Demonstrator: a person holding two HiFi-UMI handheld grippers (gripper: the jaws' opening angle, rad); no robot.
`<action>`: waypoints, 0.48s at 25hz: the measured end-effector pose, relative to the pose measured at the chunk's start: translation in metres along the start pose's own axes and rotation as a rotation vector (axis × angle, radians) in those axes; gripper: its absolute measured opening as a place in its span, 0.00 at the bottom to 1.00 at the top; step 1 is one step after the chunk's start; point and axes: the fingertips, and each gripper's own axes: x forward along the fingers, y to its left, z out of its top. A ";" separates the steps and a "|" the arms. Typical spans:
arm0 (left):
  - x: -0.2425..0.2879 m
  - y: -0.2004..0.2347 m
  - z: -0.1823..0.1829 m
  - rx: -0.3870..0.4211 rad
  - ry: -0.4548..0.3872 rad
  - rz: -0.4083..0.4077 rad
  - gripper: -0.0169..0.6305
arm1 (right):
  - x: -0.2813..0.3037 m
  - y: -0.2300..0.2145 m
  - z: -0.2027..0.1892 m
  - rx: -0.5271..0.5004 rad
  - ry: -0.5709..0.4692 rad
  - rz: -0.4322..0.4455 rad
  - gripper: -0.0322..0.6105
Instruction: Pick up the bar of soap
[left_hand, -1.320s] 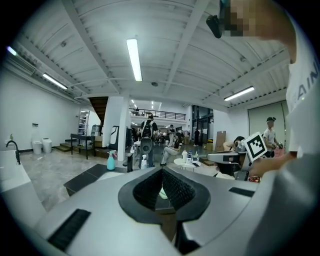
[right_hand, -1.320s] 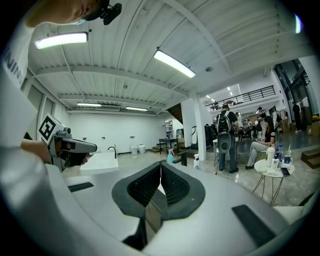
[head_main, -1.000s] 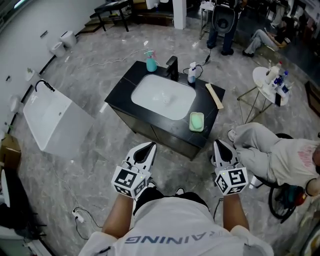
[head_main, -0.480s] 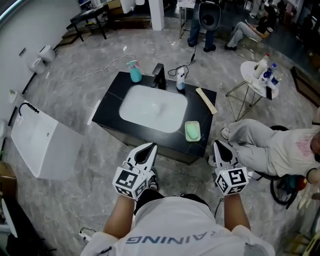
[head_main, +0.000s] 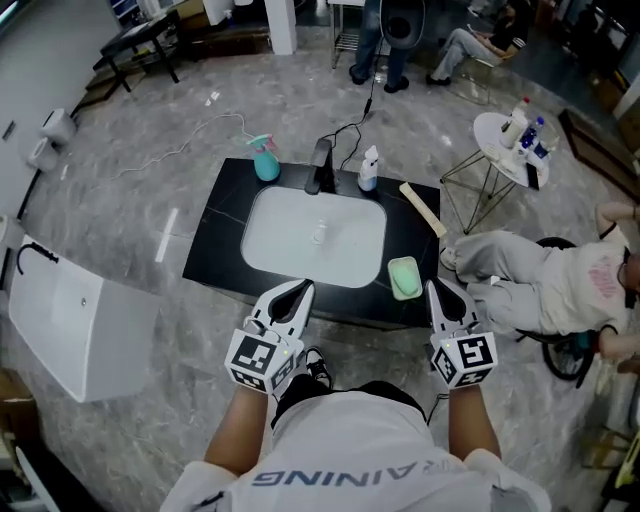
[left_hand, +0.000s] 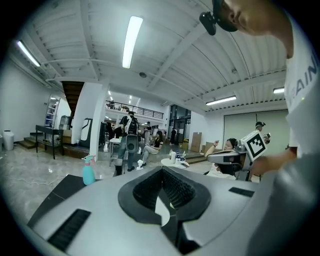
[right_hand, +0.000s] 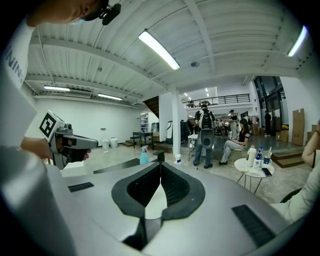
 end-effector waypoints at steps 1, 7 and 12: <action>0.001 0.008 -0.002 -0.006 0.004 -0.013 0.03 | 0.005 0.004 0.001 0.002 0.005 -0.013 0.07; 0.012 0.043 -0.004 -0.001 0.009 -0.072 0.03 | 0.027 0.021 0.005 -0.005 0.024 -0.066 0.07; 0.026 0.049 -0.004 -0.001 0.013 -0.090 0.03 | 0.033 -0.001 -0.003 0.011 0.080 -0.148 0.07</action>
